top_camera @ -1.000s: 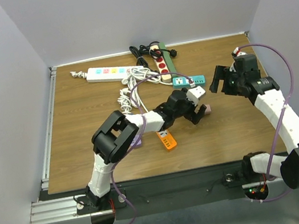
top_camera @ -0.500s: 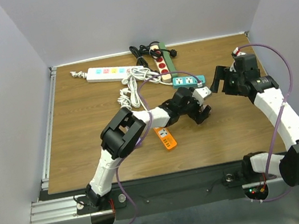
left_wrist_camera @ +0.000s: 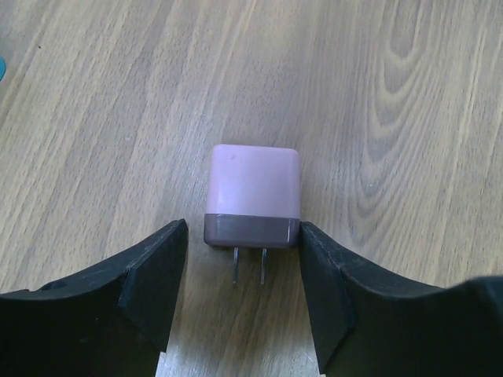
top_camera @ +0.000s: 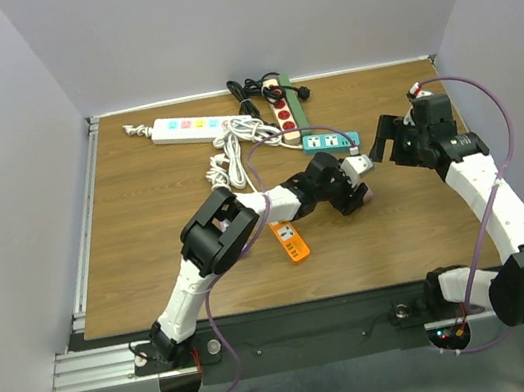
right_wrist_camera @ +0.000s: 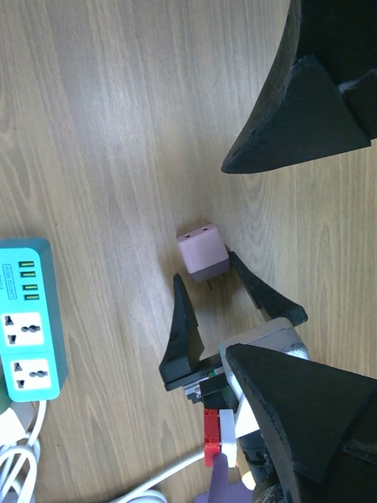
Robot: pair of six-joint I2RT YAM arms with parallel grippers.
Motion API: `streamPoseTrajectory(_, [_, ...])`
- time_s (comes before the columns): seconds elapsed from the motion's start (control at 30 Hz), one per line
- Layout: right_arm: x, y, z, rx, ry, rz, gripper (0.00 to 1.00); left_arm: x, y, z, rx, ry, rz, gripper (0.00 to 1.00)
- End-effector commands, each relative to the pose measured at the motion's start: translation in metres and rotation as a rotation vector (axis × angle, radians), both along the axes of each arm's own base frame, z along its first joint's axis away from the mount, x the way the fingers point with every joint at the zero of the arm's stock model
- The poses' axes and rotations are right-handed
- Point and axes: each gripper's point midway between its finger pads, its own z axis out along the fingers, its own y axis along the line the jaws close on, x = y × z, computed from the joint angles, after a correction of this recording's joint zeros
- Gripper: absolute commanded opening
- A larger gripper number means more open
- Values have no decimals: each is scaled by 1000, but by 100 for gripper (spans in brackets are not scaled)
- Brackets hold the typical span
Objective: Insert the plug
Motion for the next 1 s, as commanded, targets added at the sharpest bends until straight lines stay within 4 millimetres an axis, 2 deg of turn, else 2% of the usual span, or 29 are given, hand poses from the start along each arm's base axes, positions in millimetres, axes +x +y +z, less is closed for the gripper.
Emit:
streamPoseTrajectory(0.0, [6,3,25,13,-74,24,94,1,-17,22,-55,-31,-22,67])
streamPoseTrajectory(0.13, [5,4,24,17,-73,26,94,1,-18,21,-55,-30,-23,66])
streamPoseTrajectory(0.2, [5,4,24,18,-71,27,94,0,-20,23,-63,-33,-25,47])
streamPoseTrajectory(0.27, [6,4,26,18,-74,27,94,-1,-19,29,-76,-40,-25,33])
streamPoseTrajectory(0.3, [6,5,26,19,-77,26,94,-4,-14,26,-70,-33,-19,24])
streamPoseTrajectory(0.33, [6,4,27,17,-77,26,94,-4,-12,39,-92,-48,-13,20])
streamPoseTrajectory(0.37, [6,3,26,14,-76,23,94,-5,-7,42,-93,-50,-4,15])
streamPoseTrajectory(0.4, [6,3,25,15,-73,24,94,-8,5,33,-71,-37,15,10])
streamPoseTrajectory(0.43, [7,5,22,21,-62,33,94,-13,17,35,-71,-28,30,8])
streamPoseTrajectory(0.47, [7,7,19,29,-52,42,94,-11,16,52,-97,-49,34,8])
streamPoseTrajectory(0.5, [8,9,19,39,-49,52,94,-18,32,39,-73,-16,52,5])
streamPoseTrajectory(0.53, [8,14,13,58,-28,72,94,-20,36,61,-116,-38,61,4])
streamPoseTrajectory(0.57, [8,17,11,67,-22,86,93,-29,50,49,-95,-17,70,3])
streamPoseTrajectory(0.6, [8,19,10,77,-17,97,93,-34,56,51,-104,-3,83,2])
streamPoseTrajectory(0.63, [9,22,8,86,-14,114,93,-36,60,70,-147,-25,89,1])
streamPoseTrajectory(0.67, [7,31,7,120,-7,157,93,-40,66,73,-153,-21,95,1])
streamPoseTrajectory(0.7, [6,37,7,144,-6,191,93,-47,77,64,-137,-3,106,1])
streamPoseTrajectory(0.73, [5,44,7,167,-7,227,92,-48,81,68,-150,0,129,1])
streamPoseTrajectory(0.77, [1,57,10,226,-4,284,92,-49,86,84,-181,-14,140,1])
streamPoseTrajectory(0.8, [-4,64,4,265,19,315,91,-53,93,82,-178,-9,152,1])
streamPoseTrajectory(0.87, [-16,87,9,385,25,446,90,-55,103,101,-220,-26,177,1])
streamPoseTrajectory(0.97, [-32,108,9,516,49,556,89,-57,110,125,-284,-25,208,1])
